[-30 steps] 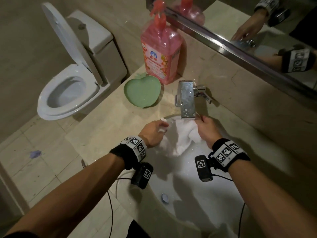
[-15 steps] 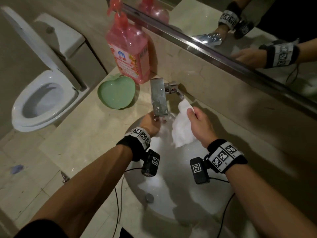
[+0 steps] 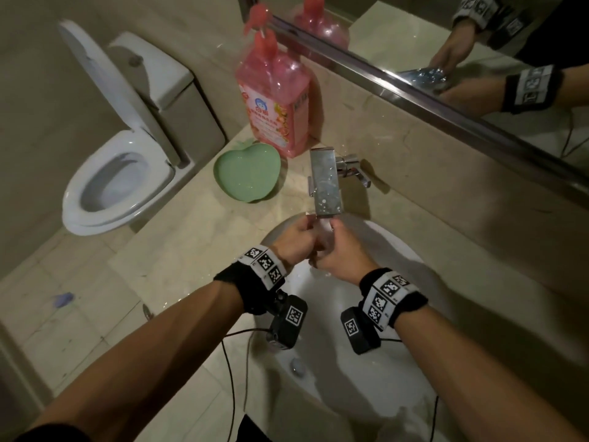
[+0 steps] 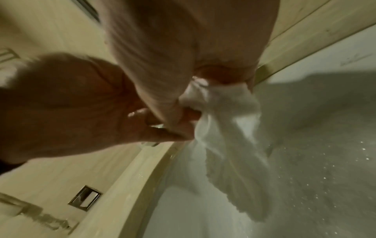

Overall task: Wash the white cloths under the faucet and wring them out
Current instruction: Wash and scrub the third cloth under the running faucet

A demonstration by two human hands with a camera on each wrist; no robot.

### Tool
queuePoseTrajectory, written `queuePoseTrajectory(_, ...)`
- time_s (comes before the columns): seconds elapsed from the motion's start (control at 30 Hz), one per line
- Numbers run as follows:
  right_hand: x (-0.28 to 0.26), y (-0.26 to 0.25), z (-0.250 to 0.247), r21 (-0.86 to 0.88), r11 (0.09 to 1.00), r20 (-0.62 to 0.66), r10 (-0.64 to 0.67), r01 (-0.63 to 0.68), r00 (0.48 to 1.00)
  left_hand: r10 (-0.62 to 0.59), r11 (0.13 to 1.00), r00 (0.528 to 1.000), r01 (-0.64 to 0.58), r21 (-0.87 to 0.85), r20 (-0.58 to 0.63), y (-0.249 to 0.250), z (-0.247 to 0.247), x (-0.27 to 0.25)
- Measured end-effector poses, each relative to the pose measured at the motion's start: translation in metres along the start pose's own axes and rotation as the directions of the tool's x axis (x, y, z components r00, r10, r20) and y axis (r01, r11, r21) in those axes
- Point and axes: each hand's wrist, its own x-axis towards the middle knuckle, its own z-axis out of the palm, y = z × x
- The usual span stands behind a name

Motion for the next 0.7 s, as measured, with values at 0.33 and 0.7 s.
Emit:
queuePoseTrajectory(0.33, 0.014, 0.007, -0.026, -0.125, 0.99, 0.11, -0.051, 0.064, 0.993, 0.21, 0.468, 0.962, -0.258, 0.845, 0.177, -0.011, -0.029, 0.022)
queuePoseTrajectory(0.7, 0.005, 0.006, -0.063, -0.551, 0.83, 0.149, -0.002, 0.085, 0.989, 0.171, 0.36, 0.895, -0.445, 0.82, 0.411, -0.004, -0.007, 0.055)
